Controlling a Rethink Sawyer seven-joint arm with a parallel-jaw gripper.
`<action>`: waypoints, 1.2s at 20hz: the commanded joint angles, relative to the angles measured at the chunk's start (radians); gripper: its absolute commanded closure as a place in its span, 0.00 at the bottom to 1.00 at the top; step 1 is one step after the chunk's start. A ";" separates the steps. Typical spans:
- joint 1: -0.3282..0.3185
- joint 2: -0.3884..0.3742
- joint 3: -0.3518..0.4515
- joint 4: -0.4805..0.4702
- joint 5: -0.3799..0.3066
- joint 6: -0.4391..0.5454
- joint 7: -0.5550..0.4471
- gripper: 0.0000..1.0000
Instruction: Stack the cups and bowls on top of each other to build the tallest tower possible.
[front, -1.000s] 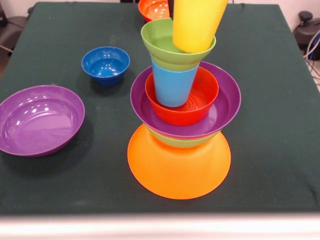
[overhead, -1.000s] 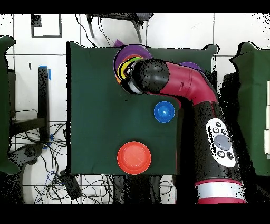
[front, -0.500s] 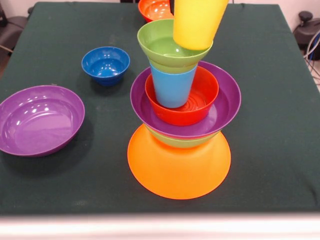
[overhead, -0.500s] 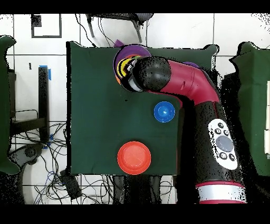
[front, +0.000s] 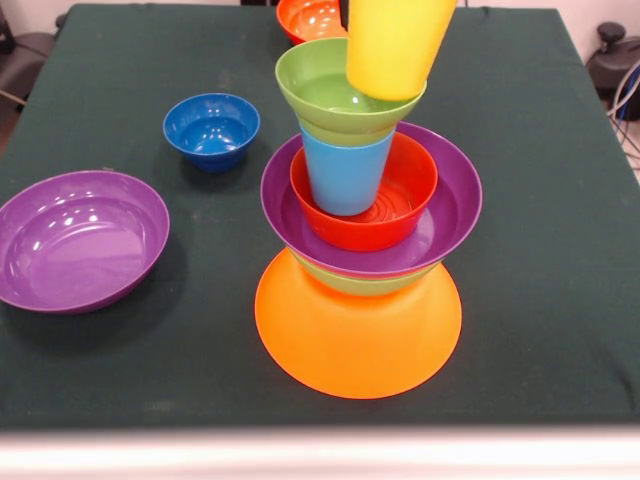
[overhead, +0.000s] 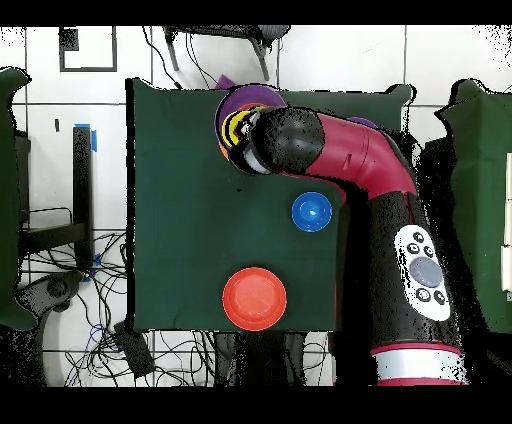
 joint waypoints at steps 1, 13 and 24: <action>0.008 0.034 0.003 0.004 -0.037 0.018 -0.004 1.00; -0.003 0.044 -0.008 -0.009 -0.057 0.037 -0.029 1.00; -0.010 0.047 -0.004 -0.022 -0.052 0.055 -0.036 1.00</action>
